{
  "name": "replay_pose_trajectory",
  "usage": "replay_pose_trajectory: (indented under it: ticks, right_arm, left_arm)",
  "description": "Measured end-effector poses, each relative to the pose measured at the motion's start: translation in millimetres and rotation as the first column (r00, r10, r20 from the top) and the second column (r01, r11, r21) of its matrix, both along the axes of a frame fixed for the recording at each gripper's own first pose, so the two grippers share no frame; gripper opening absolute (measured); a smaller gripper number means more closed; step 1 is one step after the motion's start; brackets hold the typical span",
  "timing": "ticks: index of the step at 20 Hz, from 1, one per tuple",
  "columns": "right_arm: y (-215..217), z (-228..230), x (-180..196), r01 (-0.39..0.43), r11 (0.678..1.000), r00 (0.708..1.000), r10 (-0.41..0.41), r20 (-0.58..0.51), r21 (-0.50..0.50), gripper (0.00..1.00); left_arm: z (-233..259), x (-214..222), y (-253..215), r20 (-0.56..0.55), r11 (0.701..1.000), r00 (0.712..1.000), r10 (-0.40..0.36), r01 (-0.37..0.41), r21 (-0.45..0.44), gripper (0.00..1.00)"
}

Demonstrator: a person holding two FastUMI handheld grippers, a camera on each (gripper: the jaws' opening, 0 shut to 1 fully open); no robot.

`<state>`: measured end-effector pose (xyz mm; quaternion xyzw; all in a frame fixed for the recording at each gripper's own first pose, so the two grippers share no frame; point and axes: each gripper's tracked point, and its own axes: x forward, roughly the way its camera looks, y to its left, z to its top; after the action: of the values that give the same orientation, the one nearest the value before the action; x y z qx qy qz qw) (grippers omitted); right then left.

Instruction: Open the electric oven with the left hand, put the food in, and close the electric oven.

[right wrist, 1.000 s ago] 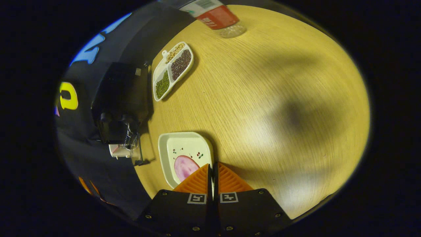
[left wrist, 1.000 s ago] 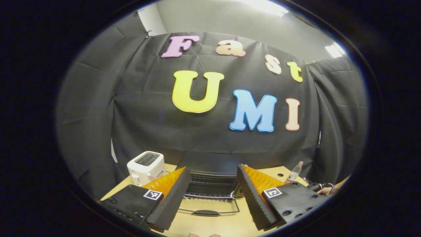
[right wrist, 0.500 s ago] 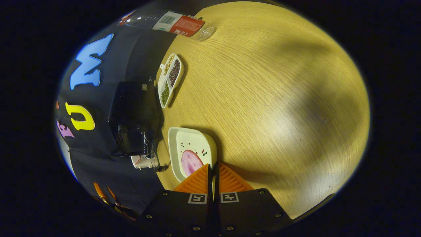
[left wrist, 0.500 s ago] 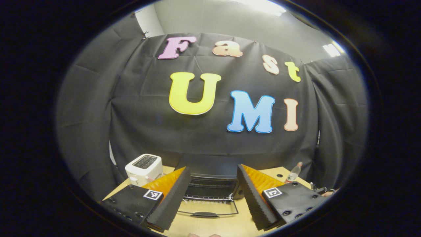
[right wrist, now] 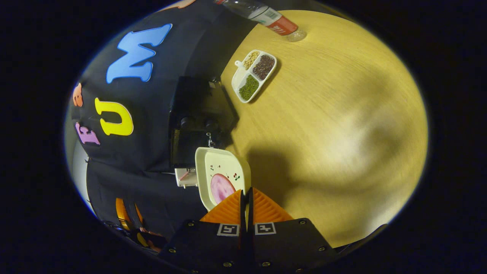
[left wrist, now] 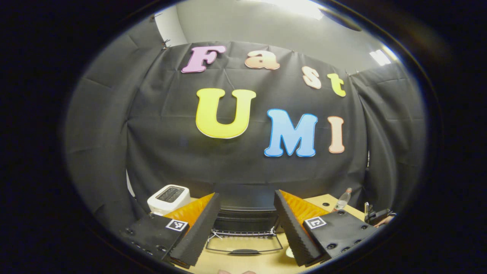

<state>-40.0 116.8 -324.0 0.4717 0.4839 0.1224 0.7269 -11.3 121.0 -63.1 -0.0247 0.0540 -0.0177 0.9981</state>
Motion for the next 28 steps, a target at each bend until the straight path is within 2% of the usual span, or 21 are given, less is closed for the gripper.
replay_pose_trajectory:
  ticks: [2,3,4,5,6,8,9,11,12,13,14,15,16,19,20,22,23,25,26,27,28]
  right_arm:
    - [33,1,6,0.001,1.0,1.0,-0.001,0.003,0.018,0.0]
    - [48,4,8,0.006,1.0,1.0,-0.006,0.004,0.024,0.01]
    - [60,4,15,0.021,0.999,1.0,-0.021,0.002,0.032,0.01]
    - [73,6,18,0.038,0.999,0.999,-0.038,-0.003,0.038,0.01]
    - [85,6,24,0.056,0.998,0.998,-0.055,-0.007,0.037,0.01]
    - [103,4,36,0.104,0.995,0.995,-0.104,0.004,0.013,0.01]
    - [110,2,40,0.136,0.991,0.991,-0.136,0.0,-0.003,0.01]
    - [119,-4,50,0.199,0.98,0.98,-0.2,-0.014,-0.02,0.01]
    - [125,-5,57,0.226,0.974,0.974,-0.226,-0.018,-0.018,0.0]
    - [131,-4,62,0.255,0.967,0.967,-0.255,-0.021,-0.012,0.01]
    - [135,-5,68,0.283,0.959,0.959,-0.283,-0.028,-0.01,0.0]
    - [140,-5,74,0.311,0.95,0.95,-0.311,-0.036,-0.009,0.0]
    - [146,-7,82,0.337,0.941,0.94,-0.337,-0.049,-0.007,0.0]
    - [165,-9,108,0.4,0.916,0.914,-0.398,-0.079,0.016,0.01]
    - [169,-10,117,0.422,0.906,0.904,-0.42,-0.085,0.015,0.01]
    - [178,-13,132,0.478,0.878,0.873,-0.474,-0.111,0.011,0.01]
    - [184,-13,140,0.505,0.863,0.858,-0.5,-0.116,0.014,0.0]
    - [192,-12,156,0.55,0.835,0.83,-0.545,-0.121,0.012,0.01]
    - [195,-12,163,0.574,0.819,0.813,-0.568,-0.126,0.012,0.01]
    - [199,-11,171,0.591,0.807,0.801,-0.584,-0.13,0.017,0.01]
    - [201,-12,177,0.608,0.794,0.789,-0.601,-0.132,0.018,0.01]
  left_arm:
    - [-3,-3,13,-0.006,1.0,1.0,0.005,-0.005,0.001,0.95]
    - [-6,-6,21,-0.011,1.0,1.0,0.01,-0.01,0.006,0.95]
    - [-9,-8,29,-0.016,1.0,1.0,0.017,-0.017,0.013,1.0]
    - [-12,-10,37,-0.023,1.0,0.999,0.025,-0.025,0.017,0.95]
    - [-14,-12,44,-0.026,0.999,0.999,0.032,-0.032,0.016,0.96]
    - [-14,-17,57,-0.027,0.999,0.998,0.048,-0.048,0.015,0.95]
    - [-14,-20,65,-0.028,0.998,0.998,0.058,-0.057,0.017,1.0]
    - [-14,-25,81,-0.032,0.997,0.997,0.077,-0.077,0.021,0.95]
    - [-15,-28,89,-0.032,0.996,0.995,0.09,-0.089,0.023,1.0]
    - [-17,-30,97,-0.033,0.994,0.994,0.104,-0.103,0.026,1.0]
    - [-19,-34,105,-0.039,0.993,0.992,0.116,-0.115,0.026,0.95]
    - [-22,-37,112,-0.048,0.991,0.99,0.131,-0.13,0.025,0.95]
    - [-23,-40,120,-0.052,0.989,0.988,0.145,-0.144,0.024,1.0]
    - [-29,-45,138,-0.067,0.984,0.982,0.176,-0.175,0.019,0.95]
    - [-30,-42,140,-0.075,0.983,0.98,0.183,-0.182,0.017,1.0]
    - [-32,-41,138,-0.084,0.982,0.978,0.191,-0.191,0.013,1.0]
    - [-33,-40,140,-0.084,0.981,0.977,0.194,-0.194,0.013,0.96]
    - [-39,-39,146,-0.087,0.979,0.975,0.204,-0.203,0.014,1.0]
    - [-40,-39,150,-0.088,0.977,0.973,0.212,-0.211,0.014,0.96]
    - [-38,-39,155,-0.087,0.976,0.972,0.218,-0.218,0.011,1.0]
    - [-37,-41,157,-0.09,0.975,0.971,0.223,-0.223,0.006,1.0]
